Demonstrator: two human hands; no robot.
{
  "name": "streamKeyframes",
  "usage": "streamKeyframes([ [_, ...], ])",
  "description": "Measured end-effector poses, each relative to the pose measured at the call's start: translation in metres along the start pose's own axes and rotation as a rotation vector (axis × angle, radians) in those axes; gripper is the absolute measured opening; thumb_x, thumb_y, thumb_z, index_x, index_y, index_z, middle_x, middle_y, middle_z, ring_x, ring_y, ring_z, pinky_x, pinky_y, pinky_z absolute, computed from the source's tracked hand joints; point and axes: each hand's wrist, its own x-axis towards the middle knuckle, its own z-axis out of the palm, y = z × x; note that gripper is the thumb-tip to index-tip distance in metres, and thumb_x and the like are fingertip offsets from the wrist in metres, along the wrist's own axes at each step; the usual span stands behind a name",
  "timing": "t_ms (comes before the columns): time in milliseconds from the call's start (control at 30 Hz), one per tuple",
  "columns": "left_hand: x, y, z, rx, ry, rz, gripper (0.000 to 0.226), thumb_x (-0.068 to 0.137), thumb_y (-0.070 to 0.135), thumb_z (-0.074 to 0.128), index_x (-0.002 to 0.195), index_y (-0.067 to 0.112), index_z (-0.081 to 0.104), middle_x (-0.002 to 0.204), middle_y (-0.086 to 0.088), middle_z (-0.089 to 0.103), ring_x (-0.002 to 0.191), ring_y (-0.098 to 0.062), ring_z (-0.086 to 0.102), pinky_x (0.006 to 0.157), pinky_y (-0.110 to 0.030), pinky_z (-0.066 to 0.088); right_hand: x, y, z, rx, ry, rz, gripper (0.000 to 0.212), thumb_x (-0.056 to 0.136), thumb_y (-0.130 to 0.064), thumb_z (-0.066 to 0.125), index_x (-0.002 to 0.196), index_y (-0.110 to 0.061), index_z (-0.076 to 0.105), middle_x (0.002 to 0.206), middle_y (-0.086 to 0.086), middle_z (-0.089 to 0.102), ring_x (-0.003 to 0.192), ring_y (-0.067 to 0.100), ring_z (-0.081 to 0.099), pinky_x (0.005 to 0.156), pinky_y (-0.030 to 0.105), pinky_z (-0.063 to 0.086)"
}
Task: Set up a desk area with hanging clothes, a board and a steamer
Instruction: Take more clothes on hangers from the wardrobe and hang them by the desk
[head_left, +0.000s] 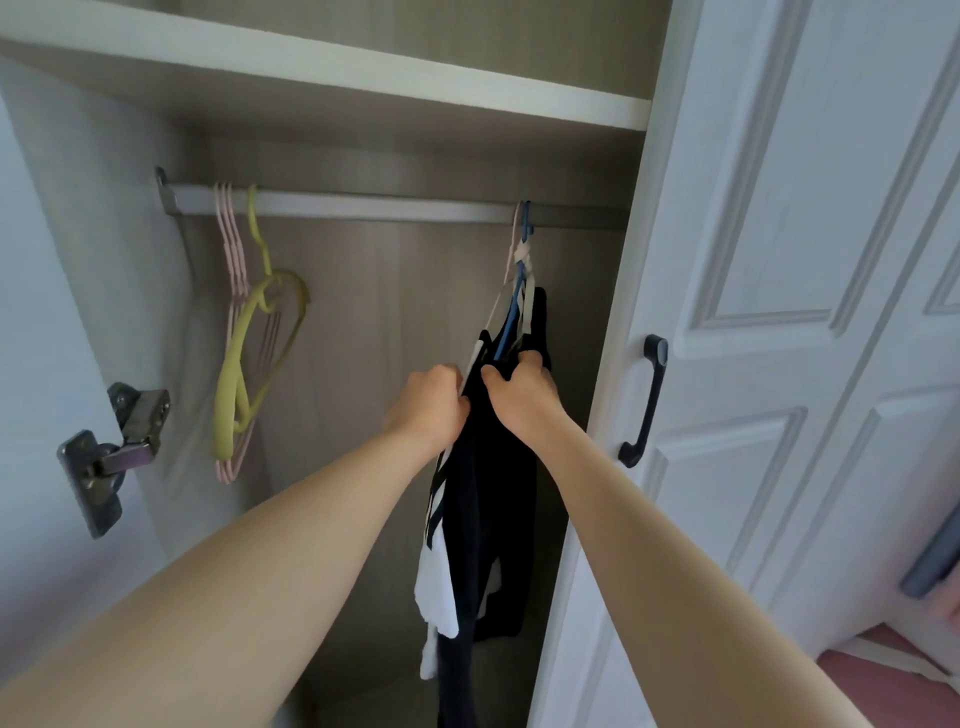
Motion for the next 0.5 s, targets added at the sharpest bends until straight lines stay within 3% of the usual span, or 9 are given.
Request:
streamKeyframes([
  [133,0.008,-0.002,0.002,-0.056,-0.053,-0.024,0.019,0.086,0.018,0.056,0.100,0.008,0.063,0.094,-0.012,0.066,0.085,-0.033,0.062,0.073,-0.035,0.053,0.005,-0.001,0.002,0.003,-0.006,-0.004,0.058,0.097,-0.026,0.047,0.147,-0.012,0.022,0.139,0.015,0.040,0.118,0.032,0.050,0.097,0.043,0.047],
  [233,0.014,0.001,0.007,-0.101,-0.075,-0.027,0.017,0.086,0.016,0.054,0.098,0.011,0.065,0.092,-0.011,0.065,0.086,-0.032,0.063,0.071,-0.032,0.051,0.010,-0.002,0.003,0.029,-0.018,0.024,0.051,0.097,-0.023,0.048,0.143,-0.011,0.031,0.137,0.014,0.040,0.115,0.031,0.052,0.097,0.044,0.048],
  [400,0.027,0.001,0.013,-0.220,-0.063,-0.044,0.032,0.088,0.023,0.059,0.119,0.016,0.058,0.090,-0.010,0.066,0.077,-0.024,0.062,0.067,-0.026,0.049,0.012,0.001,0.008,0.213,-0.025,0.122,0.047,0.097,-0.035,0.050,0.136,-0.012,0.039,0.135,0.013,0.044,0.111,0.029,0.055,0.096,0.041,0.049],
  [500,0.034,-0.004,0.015,-0.261,-0.072,-0.068,0.032,0.086,0.027,0.065,0.115,0.016,0.058,0.085,-0.004,0.062,0.073,-0.017,0.057,0.064,-0.022,0.041,0.013,0.004,0.008,0.186,-0.012,0.128,0.040,0.098,-0.025,0.049,0.133,-0.007,0.039,0.135,0.014,0.043,0.112,0.029,0.054,0.094,0.038,0.048],
])
